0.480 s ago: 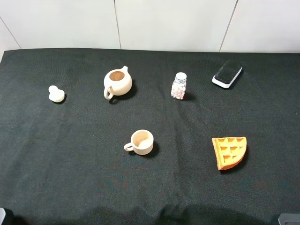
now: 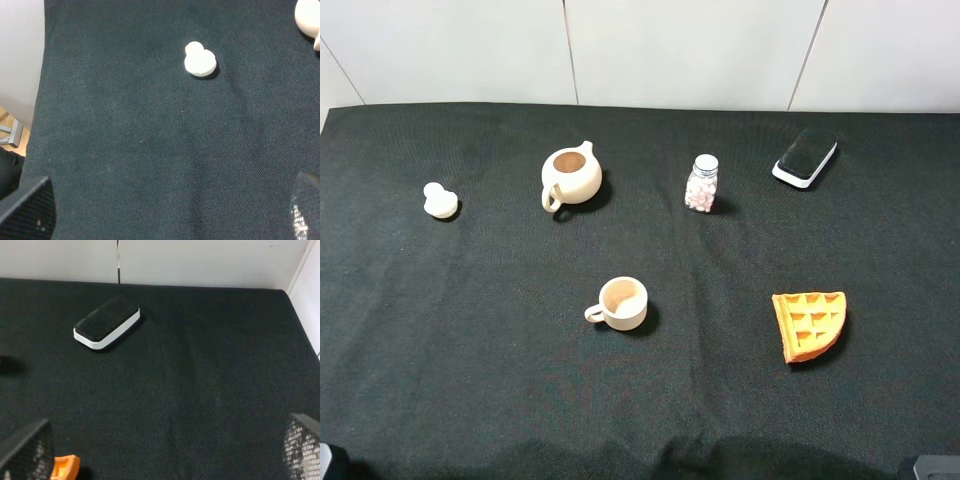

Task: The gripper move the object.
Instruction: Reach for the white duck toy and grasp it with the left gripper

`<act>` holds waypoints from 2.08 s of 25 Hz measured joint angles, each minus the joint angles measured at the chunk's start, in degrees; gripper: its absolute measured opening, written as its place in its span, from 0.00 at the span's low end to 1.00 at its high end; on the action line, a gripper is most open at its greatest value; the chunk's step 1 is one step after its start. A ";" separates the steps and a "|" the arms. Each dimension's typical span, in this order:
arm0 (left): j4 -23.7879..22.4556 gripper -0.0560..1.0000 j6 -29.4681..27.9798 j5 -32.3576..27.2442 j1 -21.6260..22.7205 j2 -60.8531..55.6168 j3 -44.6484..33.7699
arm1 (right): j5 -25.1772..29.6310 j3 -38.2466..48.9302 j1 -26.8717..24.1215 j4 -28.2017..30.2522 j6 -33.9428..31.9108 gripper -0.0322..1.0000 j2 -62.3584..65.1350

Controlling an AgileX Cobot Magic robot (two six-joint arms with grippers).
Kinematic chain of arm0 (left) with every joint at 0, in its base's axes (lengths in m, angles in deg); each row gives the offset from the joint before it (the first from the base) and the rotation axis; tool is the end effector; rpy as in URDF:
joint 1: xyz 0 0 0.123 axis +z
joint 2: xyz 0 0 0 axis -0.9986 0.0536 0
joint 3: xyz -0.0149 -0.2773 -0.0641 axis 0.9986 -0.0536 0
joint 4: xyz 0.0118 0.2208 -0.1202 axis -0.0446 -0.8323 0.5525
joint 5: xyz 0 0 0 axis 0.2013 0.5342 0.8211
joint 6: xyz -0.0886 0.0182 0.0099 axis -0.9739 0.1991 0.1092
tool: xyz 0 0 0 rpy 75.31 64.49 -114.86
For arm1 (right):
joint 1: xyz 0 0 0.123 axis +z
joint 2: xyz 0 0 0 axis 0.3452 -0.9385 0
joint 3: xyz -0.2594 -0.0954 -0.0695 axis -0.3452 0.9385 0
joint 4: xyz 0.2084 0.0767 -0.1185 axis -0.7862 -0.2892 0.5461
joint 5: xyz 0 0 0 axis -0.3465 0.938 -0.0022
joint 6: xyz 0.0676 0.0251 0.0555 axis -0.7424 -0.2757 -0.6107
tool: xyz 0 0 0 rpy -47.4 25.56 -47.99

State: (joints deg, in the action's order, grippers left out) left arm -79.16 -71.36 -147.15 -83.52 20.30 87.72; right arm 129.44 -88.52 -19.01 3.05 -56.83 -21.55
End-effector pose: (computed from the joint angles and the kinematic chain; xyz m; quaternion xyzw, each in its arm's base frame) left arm -0.0056 -0.0015 0.2761 0.0426 0.8507 0.0492 0.5216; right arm -0.0041 -0.0044 0.2797 -0.0081 0.8423 -0.0223 0.5386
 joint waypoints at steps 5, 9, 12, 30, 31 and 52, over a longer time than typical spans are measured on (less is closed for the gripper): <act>0.00 0.99 0.00 0.00 0.00 0.00 0.00 | 0.00 0.00 0.00 0.00 0.00 0.70 0.00; 0.00 0.99 0.00 0.00 0.00 0.00 0.00 | 0.00 0.00 0.00 0.00 0.00 0.70 0.00; -0.06 0.99 0.00 0.00 0.00 0.00 0.00 | 0.00 0.00 0.00 0.00 0.00 0.70 0.00; -0.92 0.99 -1.75 -0.45 0.00 8.52 2.40 | 0.00 0.00 0.00 0.00 0.00 0.70 0.00; -0.92 0.99 -1.75 -0.45 0.00 10.19 3.05 | 0.00 0.00 0.00 0.00 0.00 0.70 0.00; -0.92 0.99 -0.92 0.86 0.00 45.18 15.15 | 0.00 0.00 0.00 0.00 0.00 0.70 0.00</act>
State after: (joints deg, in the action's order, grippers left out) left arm -80.07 -72.28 -146.29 -83.52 65.47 102.87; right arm 129.44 -88.52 -19.01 3.05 -56.83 -21.55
